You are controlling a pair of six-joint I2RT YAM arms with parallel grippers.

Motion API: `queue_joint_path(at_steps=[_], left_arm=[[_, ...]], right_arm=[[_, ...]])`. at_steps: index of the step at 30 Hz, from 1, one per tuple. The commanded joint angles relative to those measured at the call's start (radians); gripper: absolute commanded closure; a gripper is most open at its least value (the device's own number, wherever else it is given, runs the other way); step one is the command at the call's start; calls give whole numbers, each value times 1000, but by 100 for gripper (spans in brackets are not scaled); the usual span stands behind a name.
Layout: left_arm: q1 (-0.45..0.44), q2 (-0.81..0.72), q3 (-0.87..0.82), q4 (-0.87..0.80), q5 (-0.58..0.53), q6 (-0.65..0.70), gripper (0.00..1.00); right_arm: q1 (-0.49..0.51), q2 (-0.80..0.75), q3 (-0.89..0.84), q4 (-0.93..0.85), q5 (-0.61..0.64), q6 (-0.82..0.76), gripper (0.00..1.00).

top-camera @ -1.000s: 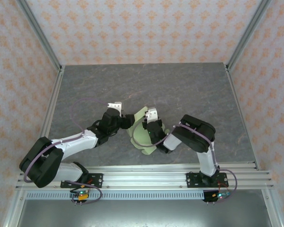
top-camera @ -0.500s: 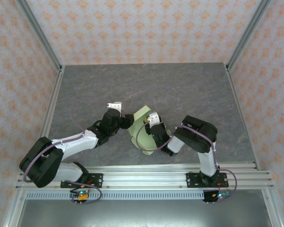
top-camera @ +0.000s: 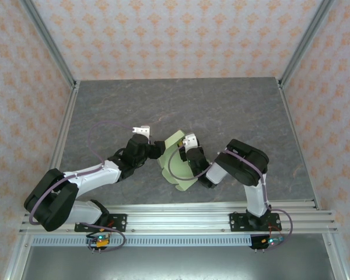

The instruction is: Fold the paper box

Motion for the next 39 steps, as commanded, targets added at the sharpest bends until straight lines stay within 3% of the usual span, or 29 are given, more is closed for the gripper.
queue_joint_path(at_steps=[1,6,9,19,29,36,39], left_arm=[[-6,28,-9,-83,16,42,35],[-11,33,-5,-76,25,36,35],[-15,39,-5,-71,26,30,35],[-16,53,23,-92,16,41,35],[-16,70,24,-89,24,32,35],[-17,58,9,-95,24,32,35],[-17,57,8,-96,26,31,35]], right_arm=[[-5,51,45,-3,124,71,59],[5,116,65,13,410,172,72],[10,130,47,65,416,179,71],[9,-12,-83,124,55,173,51],[0,-156,-238,149,-233,34,47],[7,-197,-273,155,-588,-15,45],[34,-170,-238,153,-616,-29,45]])
